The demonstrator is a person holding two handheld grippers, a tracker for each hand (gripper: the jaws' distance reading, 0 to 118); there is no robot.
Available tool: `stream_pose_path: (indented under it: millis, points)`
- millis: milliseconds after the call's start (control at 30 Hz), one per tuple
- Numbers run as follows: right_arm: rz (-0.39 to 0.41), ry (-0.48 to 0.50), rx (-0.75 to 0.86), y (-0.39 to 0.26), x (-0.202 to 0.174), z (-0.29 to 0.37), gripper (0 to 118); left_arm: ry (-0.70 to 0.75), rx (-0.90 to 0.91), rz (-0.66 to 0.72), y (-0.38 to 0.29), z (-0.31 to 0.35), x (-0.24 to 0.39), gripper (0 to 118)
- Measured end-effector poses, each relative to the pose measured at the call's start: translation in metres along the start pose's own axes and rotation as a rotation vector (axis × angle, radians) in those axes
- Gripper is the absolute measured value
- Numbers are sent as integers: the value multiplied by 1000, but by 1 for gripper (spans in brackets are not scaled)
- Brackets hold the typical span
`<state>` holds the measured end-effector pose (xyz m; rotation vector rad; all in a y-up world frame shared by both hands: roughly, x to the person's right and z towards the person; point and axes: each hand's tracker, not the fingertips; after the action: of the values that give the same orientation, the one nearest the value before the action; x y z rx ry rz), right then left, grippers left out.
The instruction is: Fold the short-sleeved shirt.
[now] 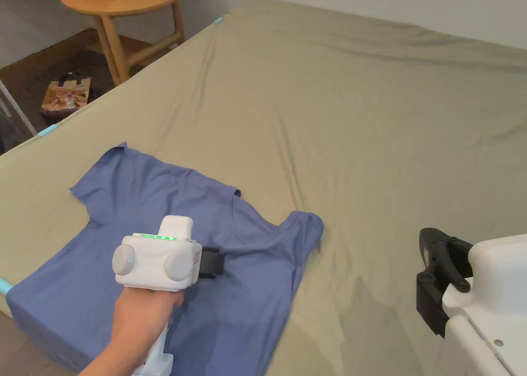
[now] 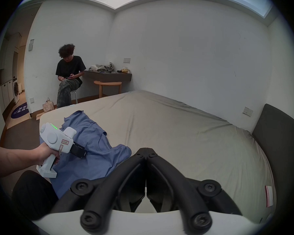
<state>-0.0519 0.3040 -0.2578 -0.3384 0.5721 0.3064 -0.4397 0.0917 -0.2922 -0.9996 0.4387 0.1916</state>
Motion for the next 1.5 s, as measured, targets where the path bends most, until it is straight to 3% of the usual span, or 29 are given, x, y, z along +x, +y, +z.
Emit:
stream_pose_path:
  millis: [67, 100, 133, 200, 267, 333, 500, 833, 1067, 1233, 1500]
  points:
    - [-4, -7, -2, -3, 2, 1, 1, 25, 4, -15, 1, 5, 3, 111]
    - [-4, -12, -5, -4, 2, 2, 1, 35, -1, -24, 2, 13, 11, 100]
    - [14, -34, -6, -5, 0, 4, 1, 20, -1, -37, 4, 22, 18, 83]
    - [70, -83, 3, -7, -3, 8, 1, -12, 40, -90, 3, 30, 33, 30]
    - [56, -63, 2, -6, 0, 14, 1, 7, 69, -145, 0, 25, 42, 8]
    - [30, -55, 9, -4, 3, 26, 1, -5, 87, -133, -2, 23, 34, 7]
    - [-22, -77, 31, -3, 13, 54, 1, -197, 113, 127, -2, 36, -7, 5]
    - [-38, -184, 136, 12, 28, 130, 1, -315, 577, 289, -26, 201, -26, 4]
    - [-37, -211, 204, 18, 36, 169, 1, -272, 908, 171, 5, 344, -18, 3]
    - [-66, -236, 243, 15, 45, 189, 1, -207, 1119, -12, 41, 438, 2, 3]
    - [-135, -336, 296, 6, 72, 223, 1, -262, 1236, -242, 108, 512, 58, 3]
